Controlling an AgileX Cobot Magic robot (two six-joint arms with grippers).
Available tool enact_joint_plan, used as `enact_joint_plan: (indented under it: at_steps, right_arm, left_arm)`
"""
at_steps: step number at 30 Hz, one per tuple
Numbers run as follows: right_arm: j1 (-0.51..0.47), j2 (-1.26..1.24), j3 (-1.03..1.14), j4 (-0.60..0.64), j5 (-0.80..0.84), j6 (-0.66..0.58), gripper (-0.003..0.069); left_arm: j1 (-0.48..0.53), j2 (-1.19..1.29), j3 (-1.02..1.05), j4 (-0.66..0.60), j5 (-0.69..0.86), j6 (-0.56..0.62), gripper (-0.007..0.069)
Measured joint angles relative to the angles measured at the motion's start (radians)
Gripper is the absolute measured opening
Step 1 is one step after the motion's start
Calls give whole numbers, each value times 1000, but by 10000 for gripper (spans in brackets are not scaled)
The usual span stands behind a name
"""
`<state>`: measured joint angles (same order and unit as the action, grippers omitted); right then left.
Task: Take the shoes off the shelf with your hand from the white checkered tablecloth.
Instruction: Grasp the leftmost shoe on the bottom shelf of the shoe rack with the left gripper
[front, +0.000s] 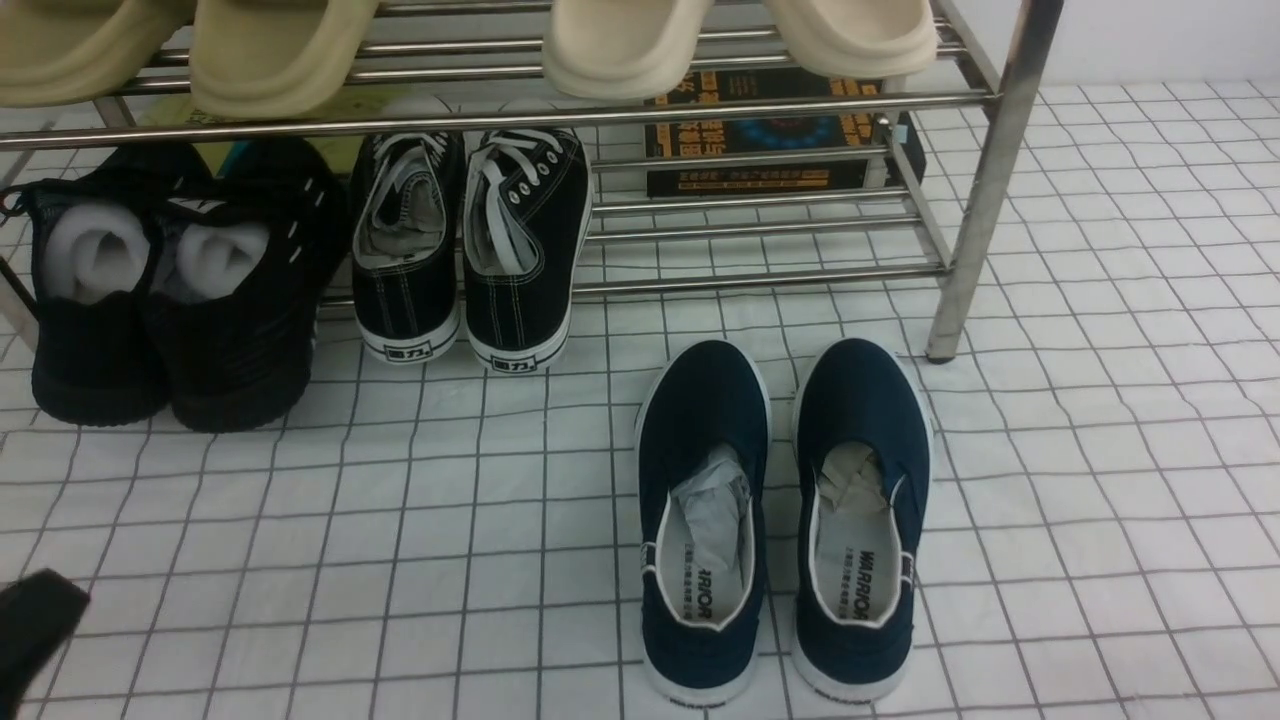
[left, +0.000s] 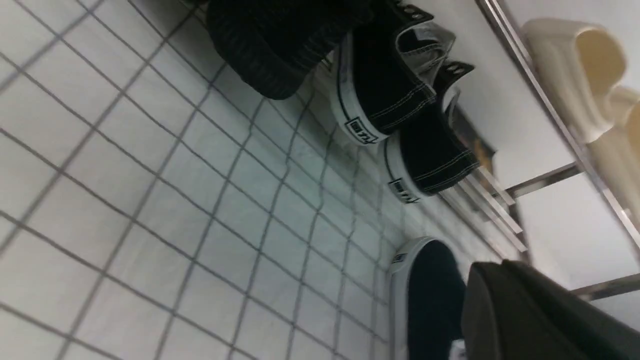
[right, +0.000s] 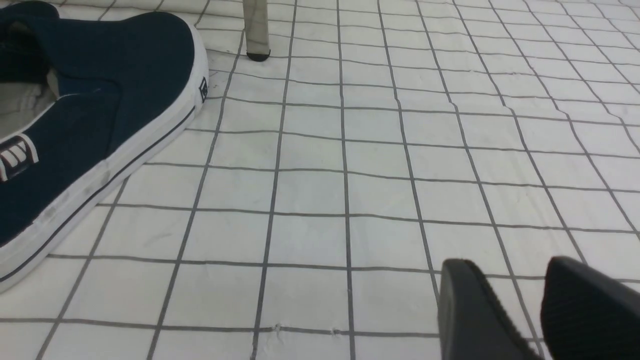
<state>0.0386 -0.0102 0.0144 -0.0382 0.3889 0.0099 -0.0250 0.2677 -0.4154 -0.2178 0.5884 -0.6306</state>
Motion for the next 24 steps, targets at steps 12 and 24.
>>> enact_joint_plan:
  at_steps: [12, 24]
  right_arm:
    - [0, 0, 0, 0, 0, 0, 238]
    - [0, 0, 0, 0, 0, 0, 239]
  left_arm:
    - [0, 781, -693, 323, 459, 127, 2]
    - [230, 1091, -957, 236, 481, 87, 9]
